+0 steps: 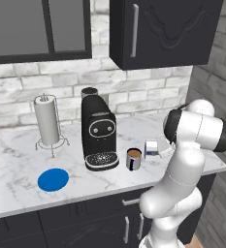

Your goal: Take a sugar cube from the saucer and place it inside the coffee. Then, grab milk from the fridge and place it next to the coffee on the counter to sweeten the coffee.

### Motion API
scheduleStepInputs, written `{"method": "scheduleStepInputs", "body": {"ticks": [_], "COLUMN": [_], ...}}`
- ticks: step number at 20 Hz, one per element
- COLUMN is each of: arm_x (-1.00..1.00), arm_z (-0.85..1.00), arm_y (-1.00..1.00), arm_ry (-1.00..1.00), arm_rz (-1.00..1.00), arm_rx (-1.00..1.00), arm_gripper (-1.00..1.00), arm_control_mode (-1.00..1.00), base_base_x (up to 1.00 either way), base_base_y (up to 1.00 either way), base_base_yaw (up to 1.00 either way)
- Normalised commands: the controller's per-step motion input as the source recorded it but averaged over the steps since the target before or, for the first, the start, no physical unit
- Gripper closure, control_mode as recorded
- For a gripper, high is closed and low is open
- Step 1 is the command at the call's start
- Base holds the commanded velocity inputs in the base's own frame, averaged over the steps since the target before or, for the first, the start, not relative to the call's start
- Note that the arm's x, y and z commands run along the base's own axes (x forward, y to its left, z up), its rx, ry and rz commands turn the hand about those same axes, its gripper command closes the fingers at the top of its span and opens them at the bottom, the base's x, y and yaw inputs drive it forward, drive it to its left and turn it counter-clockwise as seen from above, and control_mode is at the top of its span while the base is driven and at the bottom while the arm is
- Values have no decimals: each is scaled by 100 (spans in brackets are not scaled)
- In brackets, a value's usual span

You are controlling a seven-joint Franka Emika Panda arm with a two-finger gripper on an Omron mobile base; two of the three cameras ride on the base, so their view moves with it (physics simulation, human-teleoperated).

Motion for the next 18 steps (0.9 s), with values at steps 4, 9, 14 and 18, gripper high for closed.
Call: {"method": "scheduleStepInputs", "body": {"ticks": [4,9,14,18], "arm_x": [0,-1,-7,-8], "arm_z": [0,0,0,2], "arm_y": [0,-1,-13,-21], "arm_ry": [-8,-11,-11,-8], "arm_rz": [0,0,0,0], "arm_rx": [-1,-2,-1,0], "arm_gripper": [-100,-100,-100,-100], "arm_control_mode": [-100,-100,-100,-100], "base_base_x": [0,0,0,0], "base_base_y": [0,0,0,0], "base_base_yaw": [0,0,0,0]}}
